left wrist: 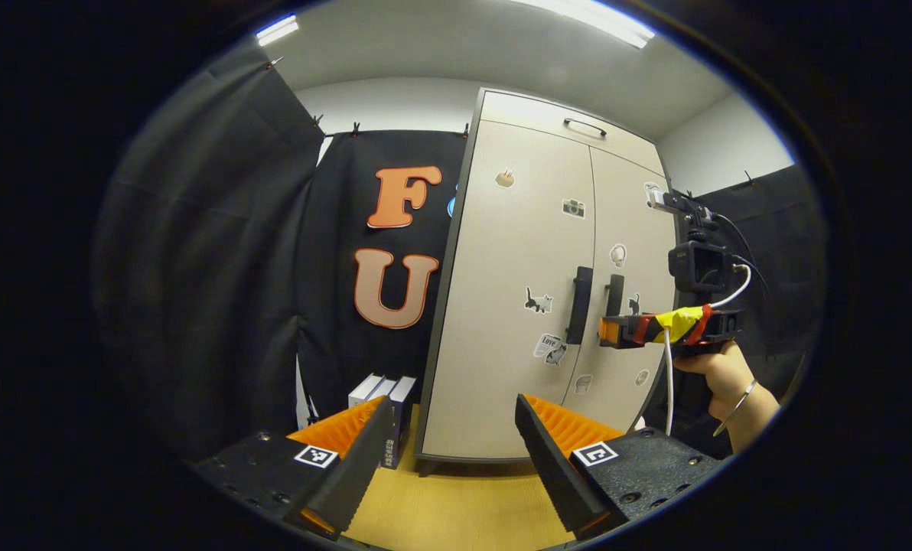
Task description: Open the right door of the double-door shoe cabinet with the right hand, and open the left door with the left hand.
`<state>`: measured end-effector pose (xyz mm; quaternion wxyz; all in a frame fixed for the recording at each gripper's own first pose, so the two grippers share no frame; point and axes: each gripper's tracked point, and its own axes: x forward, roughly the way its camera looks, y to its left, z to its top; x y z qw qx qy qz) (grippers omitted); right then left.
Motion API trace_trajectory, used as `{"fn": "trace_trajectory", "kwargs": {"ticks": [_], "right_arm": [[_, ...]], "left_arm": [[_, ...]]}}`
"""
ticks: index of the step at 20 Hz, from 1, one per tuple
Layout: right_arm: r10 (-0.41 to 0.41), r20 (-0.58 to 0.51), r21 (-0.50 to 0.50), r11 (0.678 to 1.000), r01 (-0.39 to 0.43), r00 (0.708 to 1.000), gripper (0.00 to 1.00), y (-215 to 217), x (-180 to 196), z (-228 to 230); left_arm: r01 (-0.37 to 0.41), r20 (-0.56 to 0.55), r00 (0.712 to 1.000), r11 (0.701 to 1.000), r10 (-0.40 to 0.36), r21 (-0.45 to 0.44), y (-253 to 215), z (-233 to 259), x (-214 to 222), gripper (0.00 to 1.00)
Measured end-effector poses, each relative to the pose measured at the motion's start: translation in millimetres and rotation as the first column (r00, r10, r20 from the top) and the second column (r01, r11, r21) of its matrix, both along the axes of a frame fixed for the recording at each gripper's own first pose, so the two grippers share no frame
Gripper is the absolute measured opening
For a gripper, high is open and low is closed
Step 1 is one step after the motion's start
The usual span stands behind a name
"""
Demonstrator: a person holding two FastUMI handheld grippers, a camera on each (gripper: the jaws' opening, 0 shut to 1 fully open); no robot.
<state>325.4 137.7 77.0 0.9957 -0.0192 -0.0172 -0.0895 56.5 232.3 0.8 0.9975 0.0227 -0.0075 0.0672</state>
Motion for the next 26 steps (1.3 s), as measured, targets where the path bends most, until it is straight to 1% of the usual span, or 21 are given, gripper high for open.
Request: {"fn": "trace_trajectory", "kwargs": {"ticks": [1, 2, 4, 5, 6, 7, 8, 9, 11, 15, 17, 18, 19, 20, 22, 23, 24, 25, 26], "right_arm": [[0.003, -0.006, -0.004, 1.000, -0.003, 1.000, 0.92, -2, 7, 1], [0.002, -0.018, -0.004, 1.000, -0.002, 1.000, 0.97, -5, 14, 0], [0.020, -0.035, 0.003, 1.000, -0.020, 0.999, 0.89, -4, 25, -2], [0.028, -0.041, 0.009, 1.000, -0.027, 0.999, 0.82, -2, 28, -2], [0.036, -0.042, 0.012, 0.999, -0.035, 0.998, 0.79, 0, 31, -2], [0.041, -0.042, 0.013, 0.999, -0.040, 0.998, 0.70, 2, 34, -1], [0.043, -0.042, 0.014, 0.999, -0.042, 0.998, 0.65, 3, 36, 0], [0.049, -0.042, 0.015, 0.999, -0.048, 0.998, 0.56, 6, 38, 0], [0.043, -0.044, 0.020, 0.999, -0.042, 0.998, 0.45, 5, 41, 1], [0.046, -0.068, 0.036, 0.998, -0.044, 0.997, 0.44, 5, 46, -2], [0.058, -0.078, 0.043, 0.998, -0.054, 0.995, 0.45, 6, 49, -5], [0.059, -0.078, 0.053, 0.997, -0.055, 0.995, 0.44, 6, 51, -9], [0.058, -0.079, 0.053, 0.997, -0.053, 0.995, 0.40, 9, 46, -5], [0.054, -0.076, 0.054, 0.997, -0.050, 0.996, 0.40, 7, 48, -5], [0.052, -0.080, 0.055, 0.997, -0.048, 0.995, 0.40, 7, 48, -6], [0.050, -0.079, 0.055, 0.997, -0.046, 0.996, 0.42, 7, 50, -6], [0.050, -0.082, 0.050, 0.998, -0.046, 0.995, 0.34, 6, 48, -7], [0.047, -0.079, 0.049, 0.998, -0.043, 0.996, 0.34, 6, 47, -8], [0.043, -0.080, 0.038, 0.998, -0.040, 0.996, 0.28, 5, 46, -7]], "left_arm": [[-0.005, -0.003, 1.000, 1.000, 0.005, 0.002, 3, -1, 3, 0.96], [-0.007, -0.008, 1.000, 1.000, 0.007, 0.006, 5, -3, 6, 0.96], [-0.008, -0.017, 1.000, 1.000, 0.009, 0.010, 6, -6, 11, 0.96], [-0.010, -0.017, 1.000, 1.000, 0.010, 0.013, 7, -6, 13, 0.96], [-0.012, -0.017, 1.000, 1.000, 0.012, 0.014, 8, -7, 14, 0.96], [-0.013, -0.018, 1.000, 1.000, 0.013, 0.013, 9, -5, 17, 0.96], [-0.014, -0.017, 1.000, 1.000, 0.014, 0.012, 10, -5, 18, 0.96], [-0.015, -0.016, 1.000, 1.000, 0.015, 0.010, 10, -5, 19, 0.96], [-0.017, -0.015, 1.000, 1.000, 0.017, 0.010, 12, -5, 20, 0.96], [-0.034, -0.015, 0.999, 0.999, 0.034, 0.008, 19, -5, 19, 0.96], [-0.034, -0.014, 0.999, 0.999, 0.035, 0.008, 19, -4, 17, 0.96], [-0.038, -0.012, 0.999, 0.999, 0.038, 0.013, 20, -3, 17, 0.96], [-0.042, -0.010, 0.999, 0.999, 0.042, 0.017, 22, -3, 15, 0.96], [-0.046, -0.008, 0.999, 0.999, 0.046, 0.020, 23, -2, 13, 0.96], [-0.051, -0.008, 0.999, 0.998, 0.051, 0.022, 22, -1, 10, 0.96], [-0.052, -0.009, 0.999, 0.998, 0.052, 0.022, 22, 0, 8, 0.96], [-0.054, -0.011, 0.998, 0.998, 0.054, 0.022, 22, -1, 7, 0.96], [-0.057, -0.012, 0.998, 0.998, 0.058, 0.023, 22, -1, 4, 0.96], [-0.061, -0.013, 0.998, 0.998, 0.061, 0.024, 23, -1, 2, 0.96]]}}
